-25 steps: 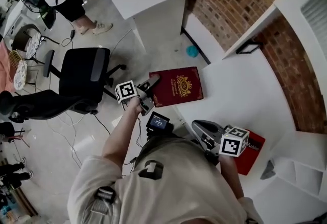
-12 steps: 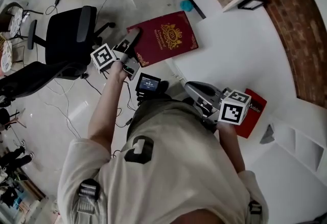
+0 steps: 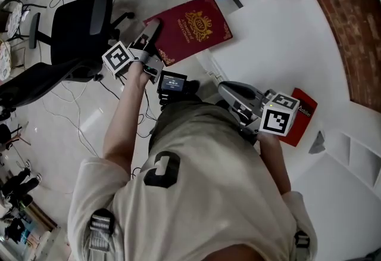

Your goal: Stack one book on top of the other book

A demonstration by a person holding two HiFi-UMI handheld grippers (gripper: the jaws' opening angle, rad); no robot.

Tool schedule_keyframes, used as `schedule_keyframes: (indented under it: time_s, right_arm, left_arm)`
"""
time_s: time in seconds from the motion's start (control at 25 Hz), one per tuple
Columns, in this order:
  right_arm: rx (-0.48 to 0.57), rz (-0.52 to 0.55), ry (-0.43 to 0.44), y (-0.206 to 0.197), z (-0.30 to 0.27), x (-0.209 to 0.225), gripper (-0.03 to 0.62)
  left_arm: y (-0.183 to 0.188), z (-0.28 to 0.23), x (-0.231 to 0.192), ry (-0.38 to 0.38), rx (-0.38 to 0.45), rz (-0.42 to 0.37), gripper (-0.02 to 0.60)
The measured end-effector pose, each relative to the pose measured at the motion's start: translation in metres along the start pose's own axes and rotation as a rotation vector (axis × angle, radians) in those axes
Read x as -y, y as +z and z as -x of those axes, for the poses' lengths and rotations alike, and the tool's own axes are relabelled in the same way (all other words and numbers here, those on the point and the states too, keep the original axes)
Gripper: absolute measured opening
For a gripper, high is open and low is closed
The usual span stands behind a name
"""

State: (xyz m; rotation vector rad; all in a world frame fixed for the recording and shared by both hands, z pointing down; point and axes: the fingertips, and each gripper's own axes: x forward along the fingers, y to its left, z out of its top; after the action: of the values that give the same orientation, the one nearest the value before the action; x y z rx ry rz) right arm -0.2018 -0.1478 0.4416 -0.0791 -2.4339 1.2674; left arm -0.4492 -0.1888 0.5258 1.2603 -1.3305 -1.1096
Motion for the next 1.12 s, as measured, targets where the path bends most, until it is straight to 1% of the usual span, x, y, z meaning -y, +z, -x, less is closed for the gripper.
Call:
schedule_keyframes:
  time_s: [0.16, 0.28, 0.36, 0.48, 0.56, 0.64, 0.68, 0.76, 0.92, 1.04, 1.12]
  right_arm:
    - [-0.004, 0.018, -0.011, -0.001, -0.008, -0.007, 0.008]
    - [0.018, 0.010, -0.035, -0.002, -0.015, -0.014, 0.008]
    - [0.036, -0.002, -0.047, -0.006, -0.016, -0.018, 0.008]
    - [0.058, -0.010, -0.056, -0.016, -0.016, -0.027, 0.008]
    - [0.070, -0.002, -0.062, -0.023, -0.014, -0.030, 0.008]
    - [0.084, 0.006, -0.071, -0.027, -0.011, -0.030, 0.008]
    - [0.096, 0.003, -0.077, -0.029, -0.007, -0.029, 0.008]
    - [0.135, -0.017, -0.089, -0.031, 0.002, -0.026, 0.008]
    - [0.197, -0.039, -0.103, -0.032, 0.023, -0.024, 0.008]
    - [0.215, -0.032, -0.103, -0.033, 0.040, -0.023, 0.008]
    - [0.225, -0.035, -0.095, -0.034, 0.050, -0.022, 0.008]
  left_arm:
    - [-0.004, -0.006, 0.007, -0.015, -0.037, -0.001, 0.215]
    - [-0.001, -0.007, 0.008, -0.019, -0.065, 0.025, 0.215]
    - [-0.001, -0.004, 0.006, -0.005, -0.080, 0.034, 0.215]
    - [-0.007, 0.006, 0.004, 0.018, -0.100, 0.027, 0.216]
    - [-0.011, 0.012, -0.001, 0.047, -0.105, 0.053, 0.215]
    - [-0.017, 0.015, -0.007, 0.079, -0.109, 0.102, 0.216]
    - [-0.021, 0.014, -0.006, 0.083, -0.115, 0.121, 0.216]
    - [-0.032, 0.008, -0.001, 0.078, -0.135, 0.134, 0.216]
    - [-0.055, 0.001, 0.007, 0.087, -0.169, 0.113, 0.216]
    - [-0.071, -0.001, 0.014, 0.097, -0.178, 0.072, 0.216]
    - [-0.080, 0.000, 0.015, 0.122, -0.175, 0.041, 0.216]
